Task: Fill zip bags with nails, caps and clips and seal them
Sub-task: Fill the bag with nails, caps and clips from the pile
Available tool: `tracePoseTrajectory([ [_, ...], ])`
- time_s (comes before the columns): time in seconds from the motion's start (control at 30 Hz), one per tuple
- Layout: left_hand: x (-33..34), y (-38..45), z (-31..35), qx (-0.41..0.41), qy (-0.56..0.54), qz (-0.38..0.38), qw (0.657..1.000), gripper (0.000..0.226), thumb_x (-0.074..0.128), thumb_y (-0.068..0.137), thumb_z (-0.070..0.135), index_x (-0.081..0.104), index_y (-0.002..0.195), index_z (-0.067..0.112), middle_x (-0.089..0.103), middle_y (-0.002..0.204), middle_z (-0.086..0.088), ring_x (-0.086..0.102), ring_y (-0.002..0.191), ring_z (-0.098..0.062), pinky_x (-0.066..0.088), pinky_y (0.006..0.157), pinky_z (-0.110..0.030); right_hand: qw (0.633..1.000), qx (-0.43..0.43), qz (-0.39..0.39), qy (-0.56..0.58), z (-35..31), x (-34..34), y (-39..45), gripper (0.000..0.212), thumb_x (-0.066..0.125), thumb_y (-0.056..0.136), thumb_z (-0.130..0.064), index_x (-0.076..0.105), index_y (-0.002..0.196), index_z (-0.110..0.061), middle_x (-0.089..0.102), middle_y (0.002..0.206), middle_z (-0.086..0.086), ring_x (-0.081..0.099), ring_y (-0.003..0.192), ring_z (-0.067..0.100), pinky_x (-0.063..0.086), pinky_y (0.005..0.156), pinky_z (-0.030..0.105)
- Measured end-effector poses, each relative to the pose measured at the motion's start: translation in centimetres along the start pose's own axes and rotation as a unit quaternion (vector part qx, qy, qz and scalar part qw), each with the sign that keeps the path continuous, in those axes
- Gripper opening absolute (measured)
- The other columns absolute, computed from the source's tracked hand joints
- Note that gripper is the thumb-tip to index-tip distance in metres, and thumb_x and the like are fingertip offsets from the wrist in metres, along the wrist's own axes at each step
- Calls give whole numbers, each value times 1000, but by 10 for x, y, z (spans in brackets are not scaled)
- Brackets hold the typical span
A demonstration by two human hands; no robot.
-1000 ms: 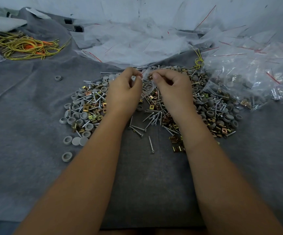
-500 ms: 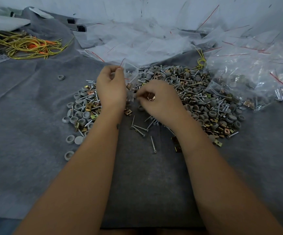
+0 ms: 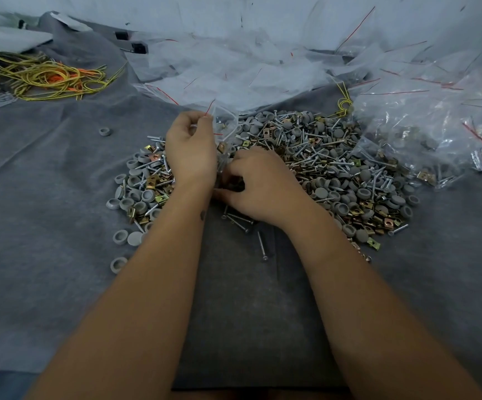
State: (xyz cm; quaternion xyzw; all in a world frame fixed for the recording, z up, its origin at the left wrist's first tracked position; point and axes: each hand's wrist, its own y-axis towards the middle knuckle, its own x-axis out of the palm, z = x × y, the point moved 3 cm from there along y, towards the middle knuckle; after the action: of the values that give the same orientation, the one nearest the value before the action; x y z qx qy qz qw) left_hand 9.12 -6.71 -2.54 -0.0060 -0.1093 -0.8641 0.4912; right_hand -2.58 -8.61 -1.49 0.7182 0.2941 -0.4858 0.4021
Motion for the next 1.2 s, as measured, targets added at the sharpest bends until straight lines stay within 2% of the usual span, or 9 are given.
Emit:
tracePoseTrajectory([
  [0.2,0,-1,1,4,5,-3,1000,11,55,91,12,62,84,13,46,52,7,37,41,-4,32,47,-23,999,36,3,-5,12,-2,2,19,66,88,-37,74,98,-23,64,97,2,52,103,25,39,86,36],
  [0.3,1,-1,0,-2,6,-8,1000,12,54,91,13,62,82,16,46,53,6,38,43,-6,32,47,-23,997,51,22,-47,18,-4,2,20,62,91,-38,74,104,-28,63,100,3,49,105,26,34,85,36],
  [0.43,1,-1,0,-1,2,-14,1000,14,53,92,12,62,82,15,47,55,4,39,46,-9,33,50,-25,993,68,29,-94,23,-5,0,30,60,89,-48,71,103,-24,61,103,2,48,109,25,35,90,37],
  [0.67,0,-2,0,18,-1,-5,1000,14,51,94,11,59,84,17,48,57,6,39,43,-5,33,48,-23,997,42,19,-69,22,-5,2,24,63,90,-39,73,96,-19,62,98,4,50,104,26,37,88,36],
  [0.8,3,-6,2,72,41,-45,996,21,51,93,15,57,80,31,49,56,8,39,43,-6,32,47,-25,990,89,95,61,24,-8,0,15,63,92,-30,67,89,-16,63,87,1,58,86,21,46,76,36],
  [0.9,8,-10,1,96,80,-90,988,21,51,91,17,56,79,33,47,54,9,38,44,-7,33,47,-27,950,163,163,211,31,-13,-3,12,61,94,-25,58,82,-22,58,73,-10,56,69,8,45,64,29],
  [0.97,9,-10,0,95,83,-101,987,21,52,92,17,56,79,33,45,50,10,37,43,-6,32,46,-26,916,201,200,284,37,-18,-5,15,63,93,-21,59,78,-24,61,72,-10,57,68,4,45,64,23],
  [1.07,9,-9,-1,92,84,-95,988,21,52,92,16,56,79,32,45,50,11,37,42,-4,31,44,-24,874,230,222,367,42,-22,-7,17,65,91,-14,64,79,-26,67,76,-8,62,73,7,53,73,24],
  [1.2,10,-8,-3,90,102,-101,986,17,54,92,19,60,81,31,51,55,10,39,43,1,33,44,-20,853,235,225,407,45,-22,-8,20,66,87,-2,68,90,-22,67,80,-11,63,76,1,54,76,16],
])
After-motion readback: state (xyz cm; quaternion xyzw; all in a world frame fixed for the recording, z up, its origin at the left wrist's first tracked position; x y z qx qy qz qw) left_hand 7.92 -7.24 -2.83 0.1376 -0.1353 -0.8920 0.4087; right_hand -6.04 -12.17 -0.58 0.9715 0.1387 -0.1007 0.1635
